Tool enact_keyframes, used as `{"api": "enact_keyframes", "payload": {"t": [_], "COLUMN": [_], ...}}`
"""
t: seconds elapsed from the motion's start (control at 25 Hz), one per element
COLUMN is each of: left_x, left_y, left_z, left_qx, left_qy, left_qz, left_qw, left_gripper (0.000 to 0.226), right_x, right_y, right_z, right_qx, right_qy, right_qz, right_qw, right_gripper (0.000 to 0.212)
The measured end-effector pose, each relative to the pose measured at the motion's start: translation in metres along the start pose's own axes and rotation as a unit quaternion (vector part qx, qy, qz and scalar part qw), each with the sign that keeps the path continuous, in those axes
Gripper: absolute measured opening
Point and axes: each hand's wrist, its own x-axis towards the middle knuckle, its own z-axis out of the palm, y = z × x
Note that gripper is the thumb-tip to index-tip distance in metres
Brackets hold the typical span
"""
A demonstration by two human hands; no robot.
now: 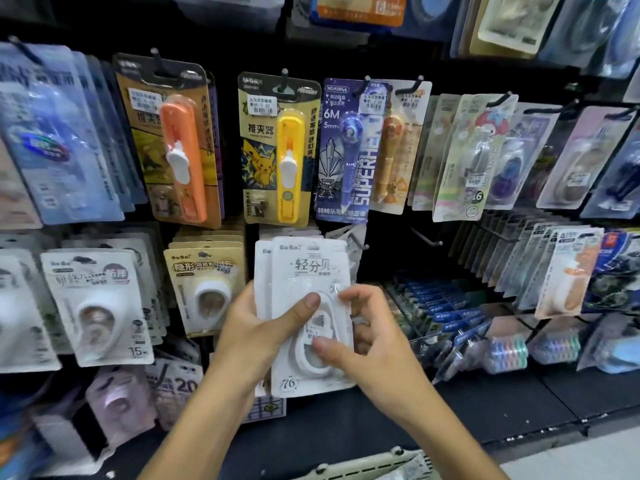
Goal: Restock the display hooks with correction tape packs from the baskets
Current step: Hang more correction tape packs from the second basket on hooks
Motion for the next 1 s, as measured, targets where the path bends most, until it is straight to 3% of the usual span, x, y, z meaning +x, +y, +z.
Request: {"api": "enact_keyframes", "payload": {"t": [0.12,0.24,0.44,0.56,0.64,0.72,0.76,0.84,0.92,0.96,1.0], "left_x": [0.001,0.004,0.006,0.002,0.001,0.001,0.001,-0.002,-0.003,-0.002,0.0], "left_y": [0.001,0.005,0.006,0.006,0.002,-0.003,-0.008,-0.014,-0.017,-0.017,-0.017], "left_z": [-0.003,-0.01,-0.009,0.0,0.005,0.012,0.017,0.025,0.026,0.023,0.017], "left_qx": [0.003,0.031,0.042,0.041,0.038,0.04,0.05,0.084,0.161,0.248,0.365], "left_qy": [-0.013,0.033,0.054,0.034,0.021,0.007,-0.001,-0.024,-0.03,-0.016,0.004], "left_qz": [0.008,0.033,0.052,0.071,0.082,0.08,0.075,0.062,0.072,0.103,0.138], "left_qw": [1.0,0.998,0.996,0.996,0.996,0.996,0.996,0.994,0.984,0.963,0.921], "left_gripper": [0.048,0.044,0.029,0.032,0.036,0.039,0.039,0.038,0.033,0.031,0.03], "right_x": [0.004,0.009,0.0,-0.003,-0.002,-0.002,-0.003,-0.005,-0.003,0.0,0.004], "right_y": [0.007,0.006,0.006,0.008,0.006,0.001,0.0,-0.002,0.002,0.002,0.003], "right_z": [-0.009,-0.033,-0.049,-0.047,-0.044,-0.036,-0.03,-0.015,-0.01,-0.012,-0.015], "right_qx": [0.139,0.107,0.0,-0.055,-0.16,-0.271,-0.241,-0.078,0.027,0.072,0.105], "right_qy": [0.105,0.198,0.177,0.157,0.129,0.115,0.095,0.036,0.043,0.077,0.119], "right_qz": [0.009,0.037,0.061,0.083,0.101,0.048,0.004,-0.021,-0.012,-0.003,0.01], "right_qw": [0.985,0.974,0.982,0.982,0.973,0.955,0.966,0.996,0.999,0.994,0.987], "right_gripper": [0.04,0.035,0.033,0.032,0.04,0.052,0.056,0.057,0.049,0.044,0.042]}}
